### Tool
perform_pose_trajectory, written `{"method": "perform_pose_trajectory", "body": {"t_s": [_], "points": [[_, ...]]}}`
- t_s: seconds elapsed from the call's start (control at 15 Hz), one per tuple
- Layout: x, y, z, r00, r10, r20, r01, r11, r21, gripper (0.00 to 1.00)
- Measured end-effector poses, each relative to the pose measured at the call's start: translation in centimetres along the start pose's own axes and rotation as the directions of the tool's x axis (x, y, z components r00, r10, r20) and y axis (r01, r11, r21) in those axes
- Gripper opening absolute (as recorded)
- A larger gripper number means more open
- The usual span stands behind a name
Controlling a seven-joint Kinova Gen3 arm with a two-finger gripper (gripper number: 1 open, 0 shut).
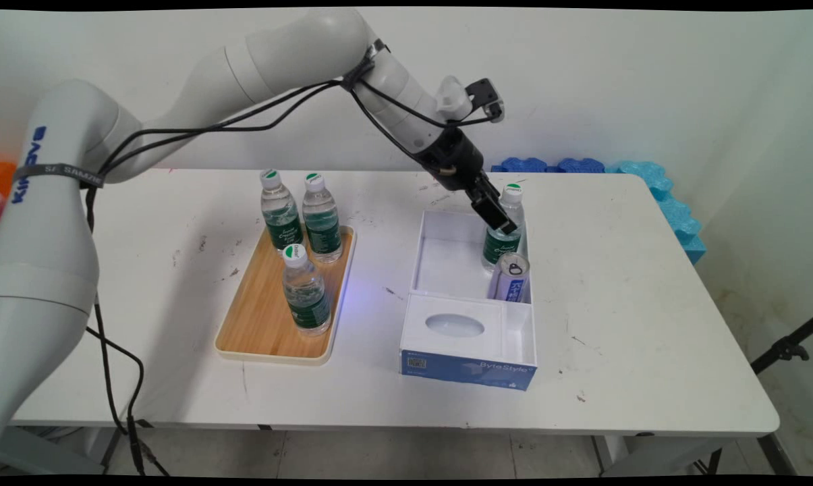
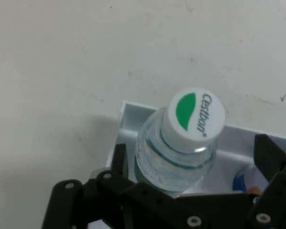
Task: Pick up the green bottle from the white box, then place the picked object on the tray
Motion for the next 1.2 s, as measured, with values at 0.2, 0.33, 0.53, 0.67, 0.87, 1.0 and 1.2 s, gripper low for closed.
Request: {"method": "perform_pose_trajectory", "body": {"t_s": [0.2, 0.33, 0.53, 0.67, 0.87, 1.0, 1.2], "points": [[0.0, -0.2, 1.0, 1.0, 0.005, -0.001, -0.005, 1.0, 0.002, 1.0], [0.0, -0.3, 1.3, 1.0, 0.006, -0.001, -0.006, 1.0, 0.003, 1.0], [-0.1, -0.3, 1.8, 1.0, 0.009, 0.0, -0.009, 1.0, 0.004, 0.0], [-0.2, -0.2, 2.0, 1.0, 0.008, -0.001, -0.008, 1.0, 0.003, 0.0], [-0.1, -0.2, 1.5, 1.0, 0.003, -0.014, -0.003, 1.0, 0.013, 0.0], [0.4, -0.1, -0.2, 0.999, -0.002, -0.041, 0.003, 0.999, 0.038, 0.0], [0.7, 0.6, -4.5, 0.996, -0.006, -0.093, 0.013, 0.997, 0.077, 0.0]]}}
